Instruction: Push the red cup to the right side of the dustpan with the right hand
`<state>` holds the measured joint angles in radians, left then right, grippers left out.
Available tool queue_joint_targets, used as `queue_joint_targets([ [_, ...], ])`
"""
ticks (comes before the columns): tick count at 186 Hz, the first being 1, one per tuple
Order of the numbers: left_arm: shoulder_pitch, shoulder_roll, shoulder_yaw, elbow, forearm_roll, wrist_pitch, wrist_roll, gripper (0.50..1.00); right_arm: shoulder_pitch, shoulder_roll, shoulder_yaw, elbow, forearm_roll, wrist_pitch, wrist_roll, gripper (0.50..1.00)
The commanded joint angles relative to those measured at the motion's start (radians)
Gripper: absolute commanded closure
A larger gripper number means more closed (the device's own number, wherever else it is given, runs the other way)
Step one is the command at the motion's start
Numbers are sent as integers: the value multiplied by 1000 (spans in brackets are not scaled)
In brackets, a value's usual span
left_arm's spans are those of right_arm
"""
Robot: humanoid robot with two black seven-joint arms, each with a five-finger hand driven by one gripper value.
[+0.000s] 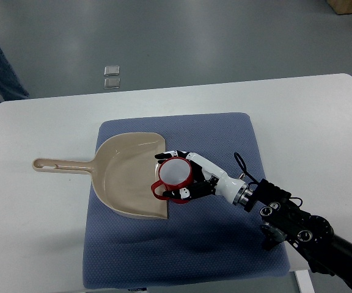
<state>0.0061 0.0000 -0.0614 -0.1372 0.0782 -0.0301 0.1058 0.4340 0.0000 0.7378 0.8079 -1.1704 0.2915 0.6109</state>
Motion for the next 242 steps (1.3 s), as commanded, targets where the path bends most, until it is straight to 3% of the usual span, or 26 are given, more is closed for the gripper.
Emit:
queue_joint_targets([
  [1, 0, 0, 0, 1, 0, 1, 0, 500, 0, 0, 0, 2, 0, 3, 0, 611],
  [242, 0, 0, 0, -1, 0, -1, 0, 500, 11, -55, 5, 8, 12, 9, 0, 607],
])
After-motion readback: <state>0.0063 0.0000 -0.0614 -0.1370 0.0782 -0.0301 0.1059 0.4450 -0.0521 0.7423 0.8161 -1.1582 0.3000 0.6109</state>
